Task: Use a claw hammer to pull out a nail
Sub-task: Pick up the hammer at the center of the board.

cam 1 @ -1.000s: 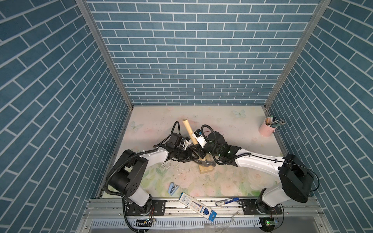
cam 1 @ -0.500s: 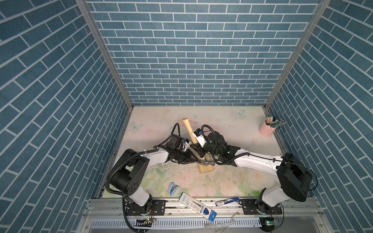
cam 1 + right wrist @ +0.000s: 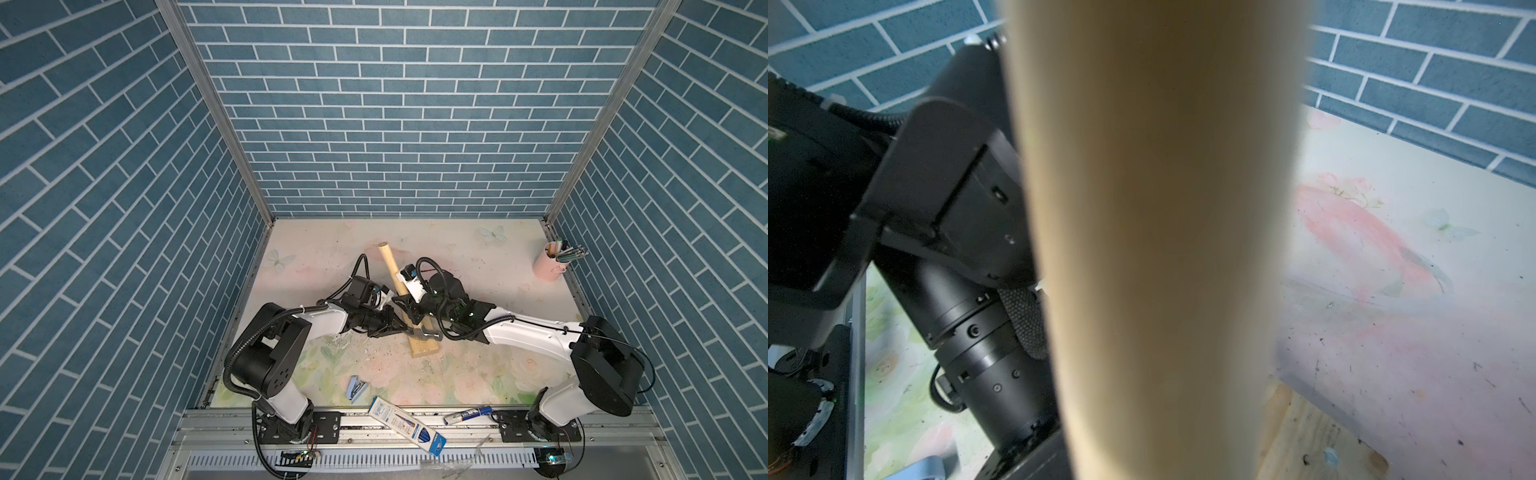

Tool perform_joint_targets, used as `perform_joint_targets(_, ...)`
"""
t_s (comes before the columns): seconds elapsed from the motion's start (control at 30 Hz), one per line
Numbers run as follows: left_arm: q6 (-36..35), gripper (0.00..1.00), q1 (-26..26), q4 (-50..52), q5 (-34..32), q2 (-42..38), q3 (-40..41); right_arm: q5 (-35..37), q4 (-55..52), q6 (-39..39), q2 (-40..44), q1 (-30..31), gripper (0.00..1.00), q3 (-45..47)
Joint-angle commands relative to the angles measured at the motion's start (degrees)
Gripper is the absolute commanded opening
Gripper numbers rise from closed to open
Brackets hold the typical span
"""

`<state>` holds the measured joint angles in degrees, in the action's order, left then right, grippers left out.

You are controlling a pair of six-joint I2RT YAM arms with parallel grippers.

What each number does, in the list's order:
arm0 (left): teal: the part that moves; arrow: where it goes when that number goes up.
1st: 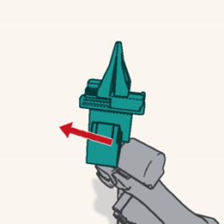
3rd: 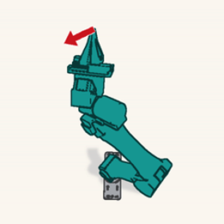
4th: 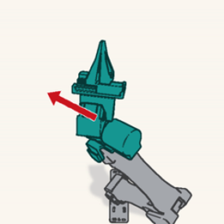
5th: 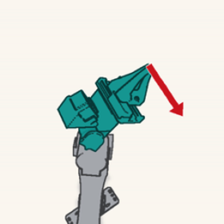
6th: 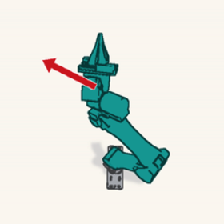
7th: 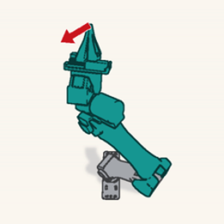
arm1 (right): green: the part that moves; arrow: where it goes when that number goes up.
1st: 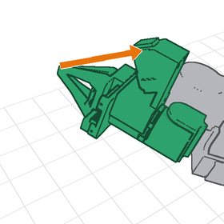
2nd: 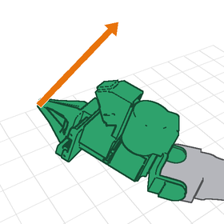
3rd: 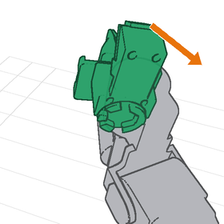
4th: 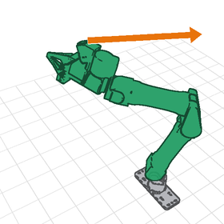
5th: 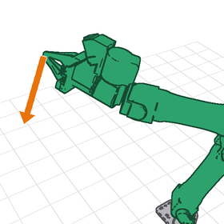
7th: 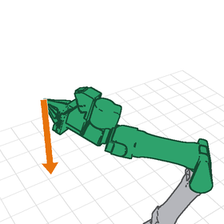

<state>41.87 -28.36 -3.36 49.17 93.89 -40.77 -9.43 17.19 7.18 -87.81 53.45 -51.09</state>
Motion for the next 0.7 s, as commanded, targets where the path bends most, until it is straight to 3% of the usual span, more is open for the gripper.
perform_joint_targets(0.0, -2.35, 0.03, -0.64, -0.78, -1.16, 0.58, 0.61, -1.36, 1.41, -0.83, 2.29, 0.34, 0.11, -0.19)
perform_joint_targets(0.13, -3.03, 0.01, -0.66, 0.00, -1.60, 0.42, 0.56, -1.95, 0.45, -1.24, 2.47, 0.34, 0.18, -0.65)
perform_joint_targets(0.67, -3.48, 0.00, -0.64, -0.14, -1.93, 0.96, 2.10, -2.66, -0.80, -1.82, 2.82, 0.34, 0.32, -1.99)
